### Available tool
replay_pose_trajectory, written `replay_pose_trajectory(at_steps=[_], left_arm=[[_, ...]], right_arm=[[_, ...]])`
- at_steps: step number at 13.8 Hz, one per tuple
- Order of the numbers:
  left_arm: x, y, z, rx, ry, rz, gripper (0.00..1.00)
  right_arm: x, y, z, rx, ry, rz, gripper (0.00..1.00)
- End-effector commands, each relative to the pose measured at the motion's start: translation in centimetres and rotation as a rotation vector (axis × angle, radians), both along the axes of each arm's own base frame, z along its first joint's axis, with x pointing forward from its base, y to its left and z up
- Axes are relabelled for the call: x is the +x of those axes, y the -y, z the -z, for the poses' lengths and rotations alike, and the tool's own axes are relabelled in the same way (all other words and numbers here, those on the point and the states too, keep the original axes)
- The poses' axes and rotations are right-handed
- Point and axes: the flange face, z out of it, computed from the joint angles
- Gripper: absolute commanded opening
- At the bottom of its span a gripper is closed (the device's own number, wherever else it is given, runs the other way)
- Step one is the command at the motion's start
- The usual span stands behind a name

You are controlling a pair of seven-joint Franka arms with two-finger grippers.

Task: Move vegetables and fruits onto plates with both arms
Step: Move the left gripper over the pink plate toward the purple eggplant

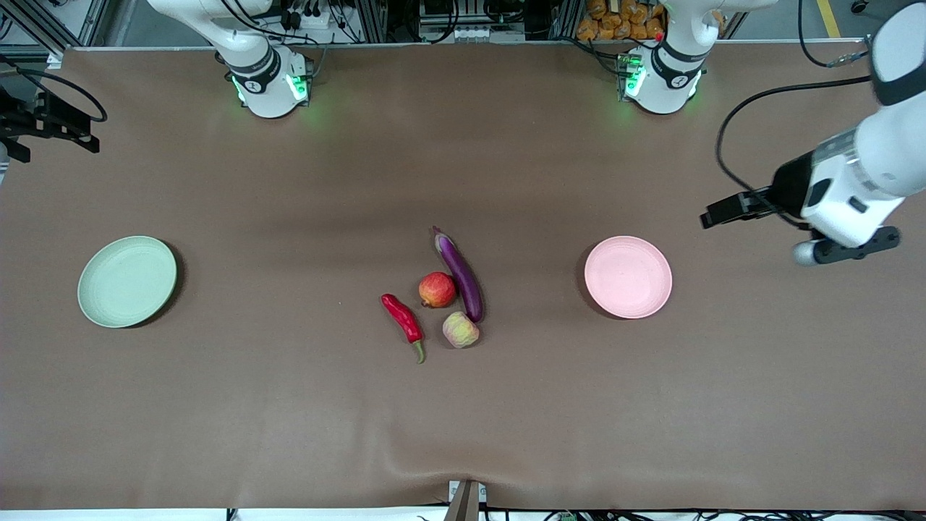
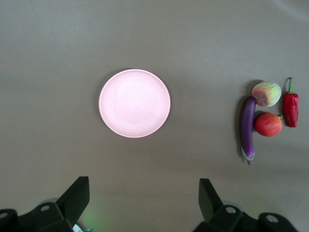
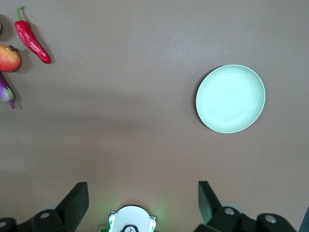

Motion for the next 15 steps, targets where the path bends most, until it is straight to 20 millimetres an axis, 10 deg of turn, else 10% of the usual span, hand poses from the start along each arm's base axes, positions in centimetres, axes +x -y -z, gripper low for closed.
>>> replay_pose_trajectory(at_steps=[1, 8, 15], left_arm=[[0.6, 3.3, 0.8, -0.004, -0.004, -0.032, 1.0], [0.8, 13.5, 6.4, 0.04, -0.064, -0.251, 1.0], [-2.2, 29.4, 19.9, 0.105, -0.093, -0.436, 1.0]], right_arm=[[0.0, 0.6, -0.1, 0.022, -0.009, 0.008, 1.0], [0.0, 0.9, 0.0, 0.023, -0.012, 0.014, 1.0], [-0.1, 1.1, 0.1, 0.024, -0.023, 0.019, 1.0]])
